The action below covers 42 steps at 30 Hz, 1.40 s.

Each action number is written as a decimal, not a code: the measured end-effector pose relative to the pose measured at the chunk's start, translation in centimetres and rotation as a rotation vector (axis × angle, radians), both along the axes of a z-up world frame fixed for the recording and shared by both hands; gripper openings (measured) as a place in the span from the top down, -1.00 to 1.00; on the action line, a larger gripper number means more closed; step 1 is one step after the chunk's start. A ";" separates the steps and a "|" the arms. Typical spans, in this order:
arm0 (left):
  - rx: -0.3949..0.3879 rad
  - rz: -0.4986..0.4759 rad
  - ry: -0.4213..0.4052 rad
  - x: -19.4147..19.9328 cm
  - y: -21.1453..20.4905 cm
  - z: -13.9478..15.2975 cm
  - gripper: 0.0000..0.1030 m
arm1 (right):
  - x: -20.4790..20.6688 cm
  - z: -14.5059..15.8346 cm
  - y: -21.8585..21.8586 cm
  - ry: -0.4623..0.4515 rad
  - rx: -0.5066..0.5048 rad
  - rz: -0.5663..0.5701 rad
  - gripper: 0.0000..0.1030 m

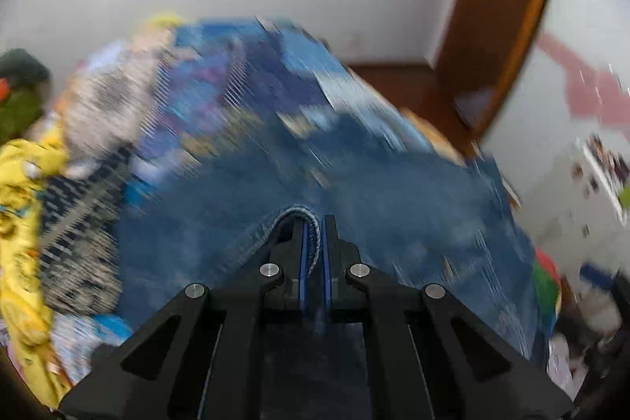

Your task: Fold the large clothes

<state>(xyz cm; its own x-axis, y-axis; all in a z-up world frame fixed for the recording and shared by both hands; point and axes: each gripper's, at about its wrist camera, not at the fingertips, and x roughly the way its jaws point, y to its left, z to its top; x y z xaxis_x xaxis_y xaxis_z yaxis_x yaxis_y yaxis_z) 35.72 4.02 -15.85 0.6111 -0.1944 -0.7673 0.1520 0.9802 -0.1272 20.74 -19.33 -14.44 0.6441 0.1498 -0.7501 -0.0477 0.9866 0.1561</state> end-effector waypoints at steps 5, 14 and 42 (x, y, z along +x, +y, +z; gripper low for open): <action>0.067 -0.092 0.123 -1.4 -4.6 -5.6 0.90 | -0.4 -0.5 -1.3 0.013 -0.013 -0.008 -1.00; -0.001 -0.108 0.271 -3.5 -3.0 -7.9 -0.03 | -0.2 -1.1 -0.3 0.022 -0.056 0.047 -1.00; 0.020 0.305 0.225 -6.1 19.7 -11.5 -0.77 | 8.5 -7.7 23.5 0.154 -0.275 0.713 -0.72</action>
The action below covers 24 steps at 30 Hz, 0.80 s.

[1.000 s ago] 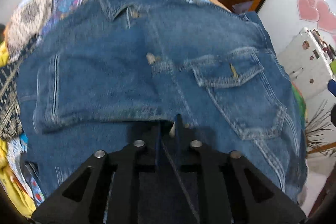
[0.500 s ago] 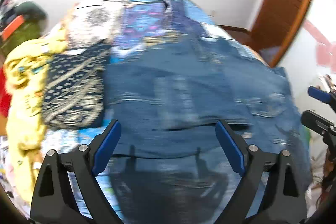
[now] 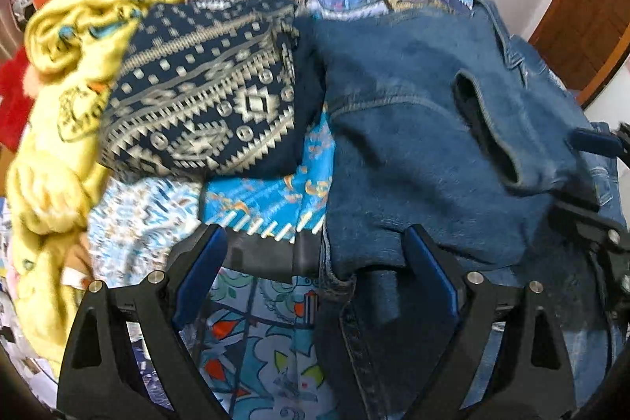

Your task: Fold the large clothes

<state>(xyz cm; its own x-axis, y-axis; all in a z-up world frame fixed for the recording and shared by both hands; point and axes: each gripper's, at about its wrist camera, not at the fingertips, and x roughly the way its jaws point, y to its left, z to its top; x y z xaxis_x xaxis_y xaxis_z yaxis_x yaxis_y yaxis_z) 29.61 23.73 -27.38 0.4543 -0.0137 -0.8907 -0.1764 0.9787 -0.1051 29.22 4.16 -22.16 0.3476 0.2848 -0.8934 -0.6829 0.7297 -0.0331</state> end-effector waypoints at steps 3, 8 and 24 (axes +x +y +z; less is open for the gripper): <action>-0.010 -0.006 0.013 0.2 -0.2 -1.3 -0.79 | 0.5 -1.2 1.2 0.013 -0.040 0.032 -0.53; -0.014 0.009 0.005 0.2 -0.3 -2.3 -0.88 | 1.2 -2.5 1.7 0.021 -0.028 0.052 -0.20; 0.088 -0.044 -0.042 1.4 -3.0 4.0 -0.87 | 1.6 5.4 -7.6 -0.038 0.331 -0.201 0.73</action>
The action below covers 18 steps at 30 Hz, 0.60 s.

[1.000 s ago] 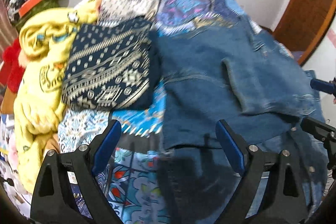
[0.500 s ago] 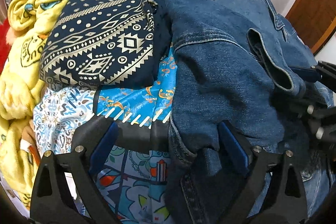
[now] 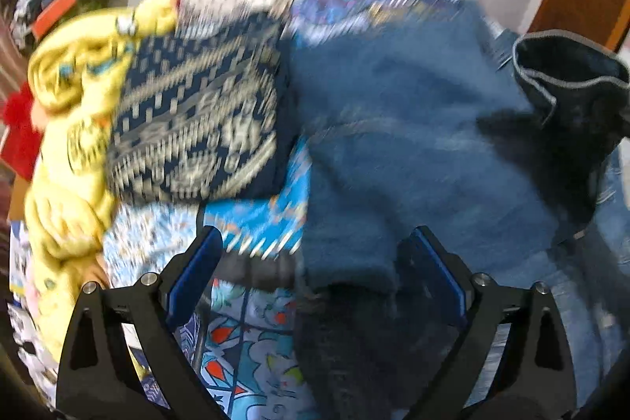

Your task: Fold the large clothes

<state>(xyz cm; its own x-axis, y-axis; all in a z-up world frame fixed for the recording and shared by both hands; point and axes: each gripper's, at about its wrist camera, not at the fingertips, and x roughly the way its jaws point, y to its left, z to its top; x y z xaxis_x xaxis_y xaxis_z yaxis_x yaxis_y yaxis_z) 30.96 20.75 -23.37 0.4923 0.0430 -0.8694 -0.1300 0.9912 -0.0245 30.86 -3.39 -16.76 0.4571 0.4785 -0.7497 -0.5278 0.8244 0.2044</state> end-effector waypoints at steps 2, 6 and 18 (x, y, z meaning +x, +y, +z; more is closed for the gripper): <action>0.002 -0.024 -0.038 0.2 -1.1 1.9 -0.87 | 0.0 0.8 -1.8 -0.009 0.032 -0.042 0.73; -0.021 -0.099 -0.072 1.8 -4.3 4.5 -0.88 | -0.1 1.6 -6.4 -0.009 0.092 -0.153 0.73; -0.054 -0.101 0.200 5.0 -7.7 -3.6 -0.91 | -0.1 -3.2 -16.0 0.143 0.110 -0.320 0.73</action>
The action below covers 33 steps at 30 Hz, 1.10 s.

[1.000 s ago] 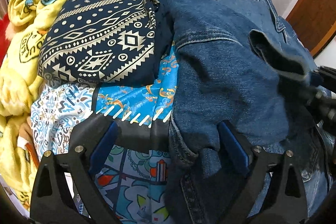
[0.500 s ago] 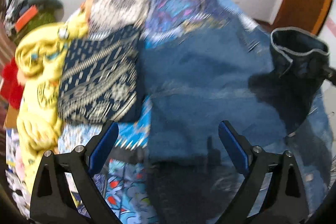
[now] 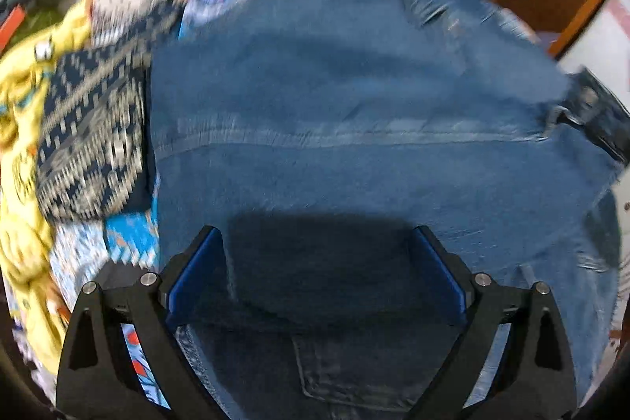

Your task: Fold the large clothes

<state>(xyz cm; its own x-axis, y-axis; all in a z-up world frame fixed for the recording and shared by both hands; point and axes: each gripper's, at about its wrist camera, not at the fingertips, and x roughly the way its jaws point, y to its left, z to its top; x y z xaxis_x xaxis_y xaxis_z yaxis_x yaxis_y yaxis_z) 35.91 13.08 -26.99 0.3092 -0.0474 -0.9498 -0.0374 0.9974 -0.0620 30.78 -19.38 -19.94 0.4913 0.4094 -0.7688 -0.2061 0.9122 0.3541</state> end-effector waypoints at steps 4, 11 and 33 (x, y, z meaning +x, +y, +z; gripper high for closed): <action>-0.040 0.033 -0.001 -0.8 0.8 -0.8 -1.00 | -0.4 -2.5 -1.2 0.051 -0.060 -0.010 0.74; 0.074 -0.001 0.000 -1.4 -0.7 -0.4 -1.00 | -1.6 -3.6 -3.3 0.082 -0.159 -0.001 0.73; 0.040 -0.136 -0.232 -0.3 -10.7 8.4 -1.00 | -5.1 -3.8 -19.3 0.215 0.147 -0.379 -0.59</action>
<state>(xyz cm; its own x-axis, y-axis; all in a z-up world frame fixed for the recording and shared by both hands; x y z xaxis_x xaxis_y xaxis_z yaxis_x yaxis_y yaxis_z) 35.64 2.41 -18.59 0.5124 -0.0676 -0.8561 0.1080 0.9941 -0.0138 25.66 -38.68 -23.72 0.4632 0.3439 -0.8168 0.2242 0.8462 0.4834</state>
